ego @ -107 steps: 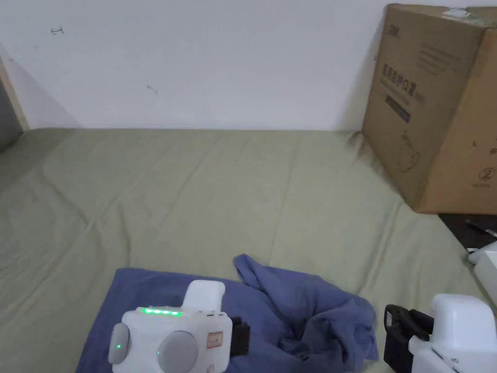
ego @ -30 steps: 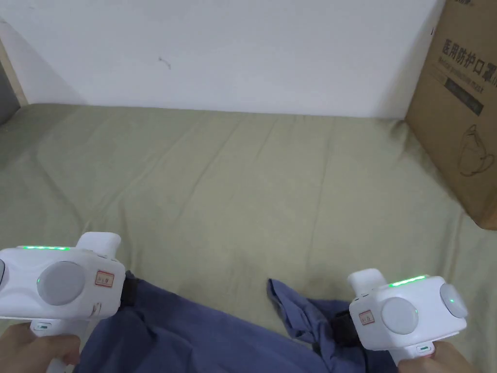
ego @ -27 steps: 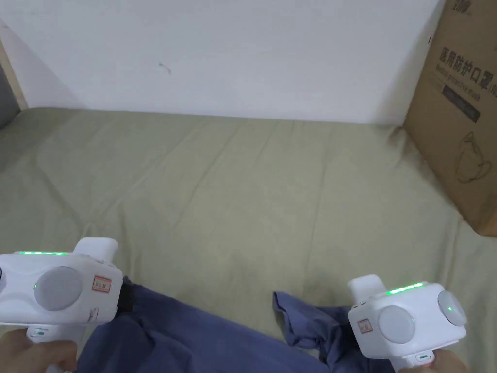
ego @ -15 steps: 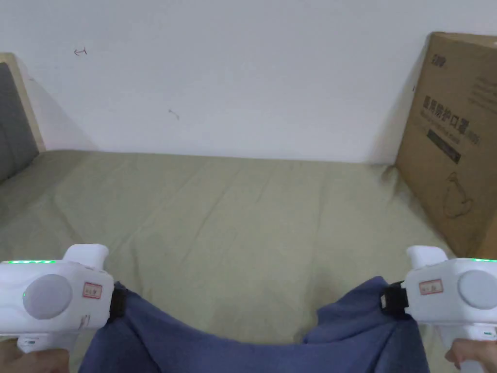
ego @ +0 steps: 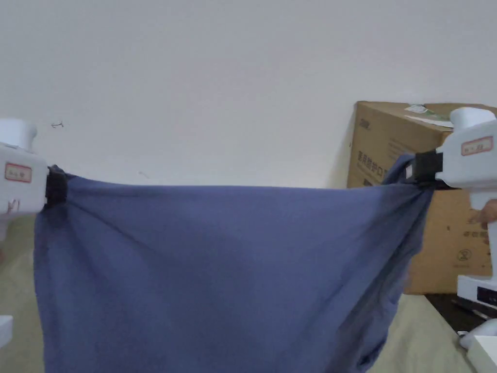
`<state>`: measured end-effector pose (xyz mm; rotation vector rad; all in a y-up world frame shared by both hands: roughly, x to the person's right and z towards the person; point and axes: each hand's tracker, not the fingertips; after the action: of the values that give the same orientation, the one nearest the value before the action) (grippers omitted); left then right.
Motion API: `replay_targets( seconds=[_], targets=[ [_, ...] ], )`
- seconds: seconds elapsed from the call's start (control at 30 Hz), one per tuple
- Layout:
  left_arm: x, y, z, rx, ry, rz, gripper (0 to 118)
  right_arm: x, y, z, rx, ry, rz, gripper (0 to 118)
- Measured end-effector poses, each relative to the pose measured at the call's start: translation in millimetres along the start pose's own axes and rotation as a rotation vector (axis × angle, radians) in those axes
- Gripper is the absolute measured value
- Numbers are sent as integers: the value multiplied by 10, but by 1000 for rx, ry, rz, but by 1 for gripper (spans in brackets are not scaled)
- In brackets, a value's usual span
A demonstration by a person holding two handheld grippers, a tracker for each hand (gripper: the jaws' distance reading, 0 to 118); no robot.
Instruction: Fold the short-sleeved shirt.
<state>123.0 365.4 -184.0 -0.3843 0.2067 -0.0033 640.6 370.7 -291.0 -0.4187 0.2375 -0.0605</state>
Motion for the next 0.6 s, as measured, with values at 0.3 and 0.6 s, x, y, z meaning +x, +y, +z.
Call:
replay_targets(
  seconds=[0.3,0.6],
  targets=[
    [144,973,153,109,41,-15,2,-93,951,342,104,-38,-42,4],
    [225,1732,-249,160,46,-19,2,30,1830,24,171,-73,-73,4]
  ],
)
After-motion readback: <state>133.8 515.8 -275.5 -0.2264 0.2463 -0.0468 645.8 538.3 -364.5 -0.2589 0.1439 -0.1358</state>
